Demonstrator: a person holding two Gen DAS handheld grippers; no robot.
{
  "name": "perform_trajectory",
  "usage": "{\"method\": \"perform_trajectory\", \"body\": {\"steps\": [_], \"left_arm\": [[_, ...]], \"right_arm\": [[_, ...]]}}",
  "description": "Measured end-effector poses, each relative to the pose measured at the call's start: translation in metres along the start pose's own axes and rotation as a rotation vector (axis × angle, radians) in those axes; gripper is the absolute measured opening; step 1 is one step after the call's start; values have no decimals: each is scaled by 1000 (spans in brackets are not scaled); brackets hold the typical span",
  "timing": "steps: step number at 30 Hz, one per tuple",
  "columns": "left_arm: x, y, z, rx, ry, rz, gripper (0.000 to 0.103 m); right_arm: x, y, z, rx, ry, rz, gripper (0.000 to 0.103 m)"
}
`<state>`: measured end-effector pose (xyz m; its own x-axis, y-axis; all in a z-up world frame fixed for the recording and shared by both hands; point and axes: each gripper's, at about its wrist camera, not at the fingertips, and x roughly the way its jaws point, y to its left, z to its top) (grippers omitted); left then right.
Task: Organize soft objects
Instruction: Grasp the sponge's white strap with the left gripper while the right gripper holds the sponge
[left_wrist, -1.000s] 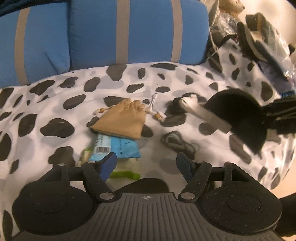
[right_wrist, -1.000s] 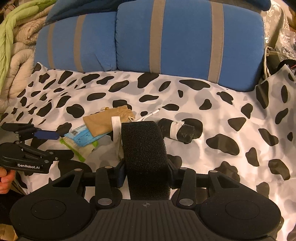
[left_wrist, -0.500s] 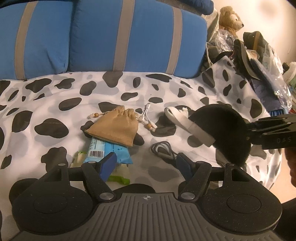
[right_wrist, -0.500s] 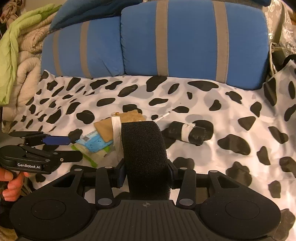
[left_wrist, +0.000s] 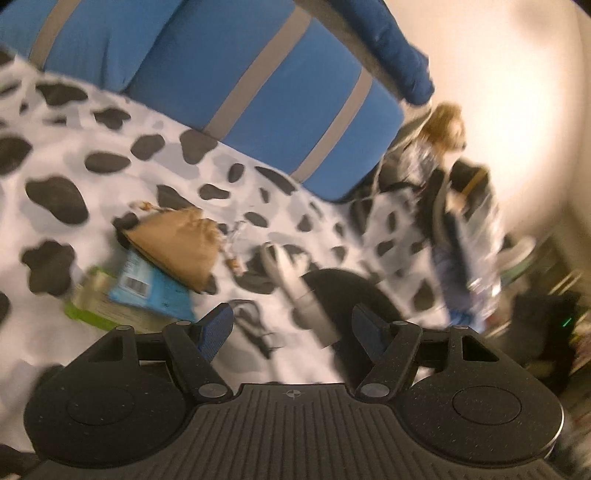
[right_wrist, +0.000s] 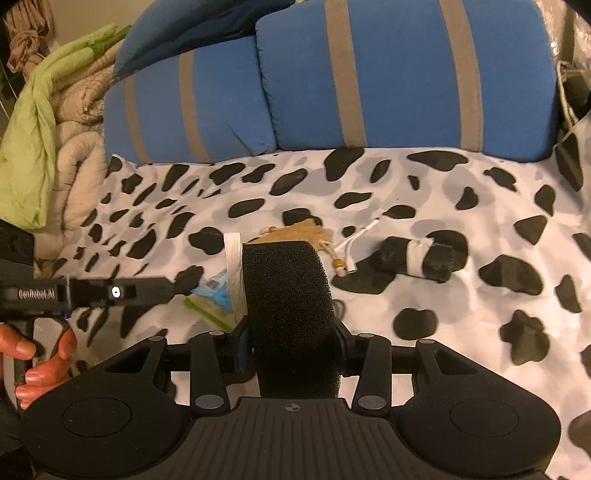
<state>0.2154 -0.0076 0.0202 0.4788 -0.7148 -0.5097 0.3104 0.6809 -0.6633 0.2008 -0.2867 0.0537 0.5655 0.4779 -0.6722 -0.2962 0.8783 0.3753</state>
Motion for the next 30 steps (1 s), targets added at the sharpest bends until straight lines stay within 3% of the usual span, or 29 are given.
{"method": "perform_trajectory", "body": {"steps": [6,10,11,14,16,18,19,26,30], "left_arm": [[1,18,1,-174,-9,-129,69],[1,24,1,-234,-18,-167,67],[1,25,1,-244,-20,-175,63],[3,29,0,-280,-11,-199,35],[3,29,-1,-289,-11,-197,19],[3,30,-1,-291,-14,-187,14],[2,30,-1,-292,-16,-182,6],[-1,27,0,-258,-26,-140,4],[-5,18,1,-193,-32,-62,3]], "right_arm": [[-2,1,1,54,3,122,46],[-3,3,1,62,9,182,46],[-3,4,1,61,10,195,46],[-4,7,1,57,11,219,46],[-5,7,1,53,13,215,46],[-4,5,1,59,13,208,46],[-5,3,1,65,12,208,46],[-6,0,1,65,4,160,46],[-6,3,1,41,-5,110,46]]}}
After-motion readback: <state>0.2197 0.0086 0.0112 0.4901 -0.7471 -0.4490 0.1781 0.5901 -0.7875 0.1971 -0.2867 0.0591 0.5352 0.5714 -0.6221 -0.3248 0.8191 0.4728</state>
